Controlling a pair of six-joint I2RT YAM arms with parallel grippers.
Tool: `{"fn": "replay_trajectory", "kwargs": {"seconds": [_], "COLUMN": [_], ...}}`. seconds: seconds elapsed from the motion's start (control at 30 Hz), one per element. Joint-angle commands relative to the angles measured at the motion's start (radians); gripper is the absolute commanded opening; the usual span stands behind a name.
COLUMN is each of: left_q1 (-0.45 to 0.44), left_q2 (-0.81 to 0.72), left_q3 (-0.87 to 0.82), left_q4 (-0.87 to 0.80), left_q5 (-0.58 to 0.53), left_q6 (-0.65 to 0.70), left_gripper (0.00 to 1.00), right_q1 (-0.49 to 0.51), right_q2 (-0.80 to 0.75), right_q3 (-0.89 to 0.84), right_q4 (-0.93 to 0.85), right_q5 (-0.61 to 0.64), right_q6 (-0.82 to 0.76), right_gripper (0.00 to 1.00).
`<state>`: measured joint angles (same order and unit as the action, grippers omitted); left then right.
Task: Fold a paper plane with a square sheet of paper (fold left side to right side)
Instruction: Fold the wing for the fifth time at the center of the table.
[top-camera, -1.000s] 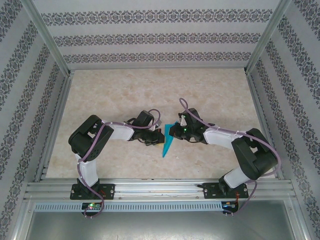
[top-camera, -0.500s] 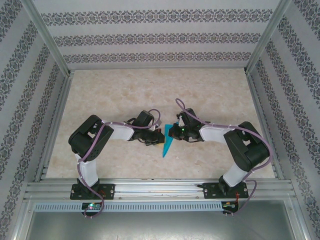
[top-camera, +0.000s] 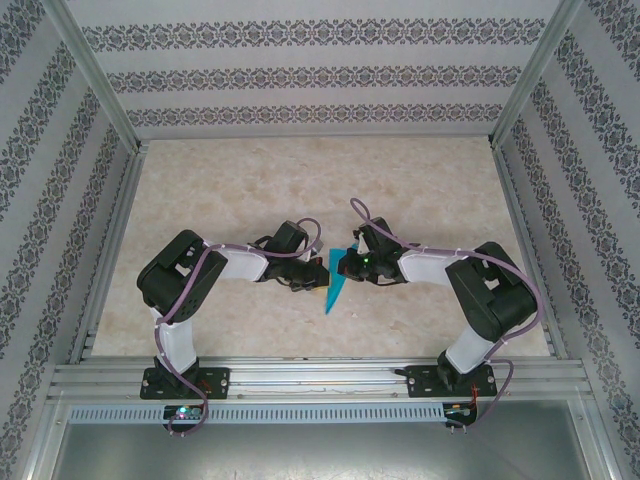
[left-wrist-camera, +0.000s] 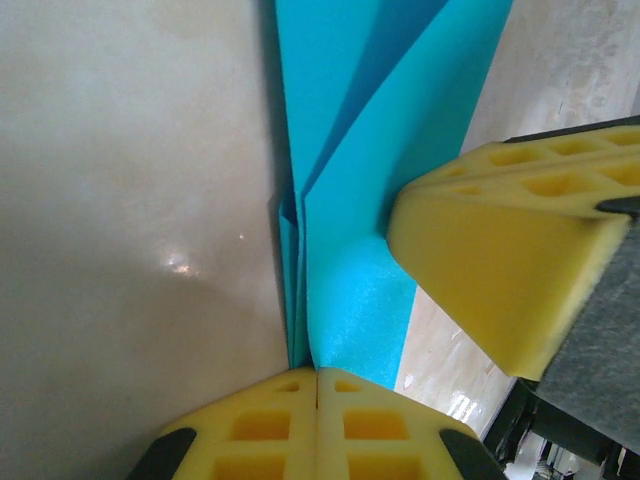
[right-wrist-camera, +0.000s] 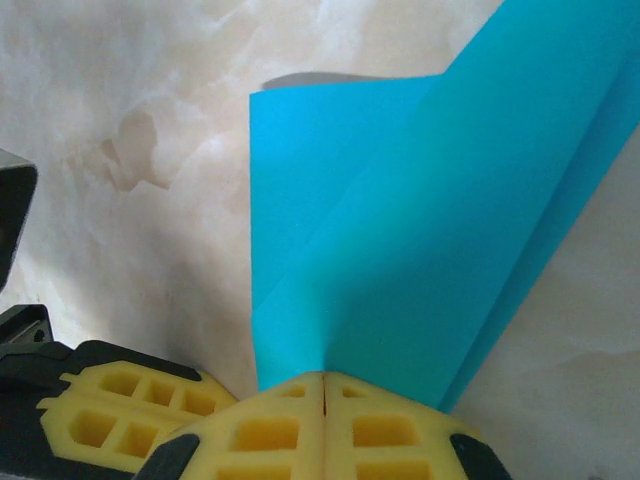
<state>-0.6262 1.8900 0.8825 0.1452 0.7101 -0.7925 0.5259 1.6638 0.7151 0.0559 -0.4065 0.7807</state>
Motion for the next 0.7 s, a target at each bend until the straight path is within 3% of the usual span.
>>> {"fn": "replay_trajectory", "kwargs": {"seconds": [0.0,0.2,0.4,0.67], "left_q1": [-0.038,-0.044,-0.046,-0.040], "left_q2": [0.080,0.067,0.001,-0.163], "left_q3": [-0.042,-0.046,-0.050,-0.006], "left_q4": [-0.019,-0.003,0.009,-0.148], "left_q5": [-0.092,-0.085,-0.076,-0.122], "left_q6": [0.011,0.001,-0.015,0.032], "left_gripper": [0.00,0.01,0.10,0.19], "right_q1": [-0.004,-0.005,-0.006,-0.009], "right_q2": [0.020,0.030,0.034,0.034], "right_q3": [-0.023,-0.061,-0.109,-0.149], "right_q4": [-0.013,-0.004,0.007,0.037], "right_q5": [0.017,0.018,0.018,0.014], "right_q6": [-0.012,-0.015,-0.031,-0.038], "right_gripper": [0.02,0.00,0.00,0.00]}}
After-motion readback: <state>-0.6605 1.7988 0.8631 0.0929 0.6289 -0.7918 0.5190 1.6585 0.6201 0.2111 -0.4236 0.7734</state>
